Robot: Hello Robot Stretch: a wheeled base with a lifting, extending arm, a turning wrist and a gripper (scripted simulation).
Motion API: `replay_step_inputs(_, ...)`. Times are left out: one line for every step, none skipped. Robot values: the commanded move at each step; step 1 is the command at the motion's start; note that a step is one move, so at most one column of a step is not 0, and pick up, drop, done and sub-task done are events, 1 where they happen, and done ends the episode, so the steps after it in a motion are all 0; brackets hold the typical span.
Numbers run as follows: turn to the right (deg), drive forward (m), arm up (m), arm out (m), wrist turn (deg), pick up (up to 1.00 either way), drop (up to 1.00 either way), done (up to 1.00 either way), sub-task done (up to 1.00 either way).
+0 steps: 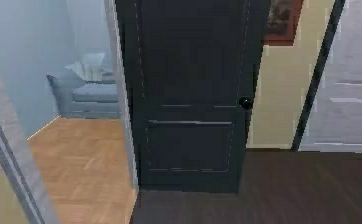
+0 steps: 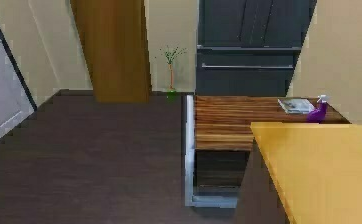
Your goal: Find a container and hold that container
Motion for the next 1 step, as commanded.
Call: replay_step_inputs(0.0,0.05,0.00,0.00,0.0,0.00,0.00,0.00,0.00)
